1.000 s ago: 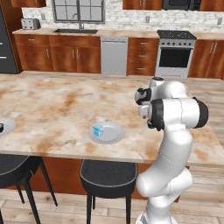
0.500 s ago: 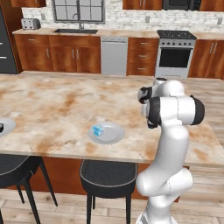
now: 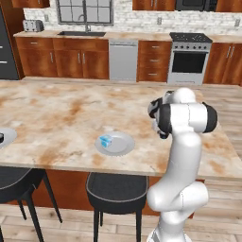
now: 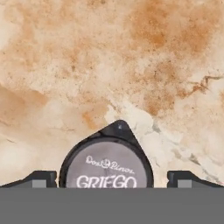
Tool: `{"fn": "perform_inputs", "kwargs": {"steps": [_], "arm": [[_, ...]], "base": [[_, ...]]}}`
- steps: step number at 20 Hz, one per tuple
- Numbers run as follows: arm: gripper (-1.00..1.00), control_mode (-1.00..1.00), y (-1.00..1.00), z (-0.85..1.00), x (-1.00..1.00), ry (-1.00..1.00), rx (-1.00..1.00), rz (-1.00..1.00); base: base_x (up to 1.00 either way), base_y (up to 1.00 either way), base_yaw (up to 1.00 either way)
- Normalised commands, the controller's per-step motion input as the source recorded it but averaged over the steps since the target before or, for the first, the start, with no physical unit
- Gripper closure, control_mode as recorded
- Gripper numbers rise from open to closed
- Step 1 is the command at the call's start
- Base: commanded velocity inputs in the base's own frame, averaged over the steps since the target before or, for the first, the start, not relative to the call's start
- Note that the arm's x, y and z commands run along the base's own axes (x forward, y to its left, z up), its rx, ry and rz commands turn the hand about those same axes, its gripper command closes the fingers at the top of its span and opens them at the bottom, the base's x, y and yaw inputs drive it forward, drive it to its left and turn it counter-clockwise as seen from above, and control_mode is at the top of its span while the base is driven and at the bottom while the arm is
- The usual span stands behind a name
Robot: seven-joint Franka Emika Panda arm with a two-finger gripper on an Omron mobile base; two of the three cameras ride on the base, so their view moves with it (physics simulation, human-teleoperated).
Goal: Place two yogurt containers on each plate.
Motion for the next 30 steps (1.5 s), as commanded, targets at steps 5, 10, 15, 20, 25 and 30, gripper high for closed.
{"fn": "perform_inputs", "kwargs": {"steps": [5, 10, 15, 20, 25, 30], "arm": [[-1.00, -1.00, 0.00, -0.28, 0.12, 0.00, 0.00, 0.00], [-1.00, -1.00, -0.13, -0.09, 0.00, 0.00, 0.00, 0.00], [-1.00, -1.00, -0.11, -0.39, -0.16, 0.01, 0.00, 0.00], [-1.00, -1.00, -0.04, -0.19, -0.15, 0.01, 0.00, 0.00], [-1.00, -1.00, -0.13, -0.01, -0.23, 0.00, 0.05, 0.01], [-1.00, -1.00, 0.00, -0.07, -0.23, -0.02, 0.01, 0.08]], "base": [[0.00, 0.00, 0.00], [0.00, 0.00, 0.00], [0.00, 0.00, 0.00], [0.00, 0.00, 0.00], [0.00, 0.00, 0.00], [0.00, 0.00, 0.00]]}}
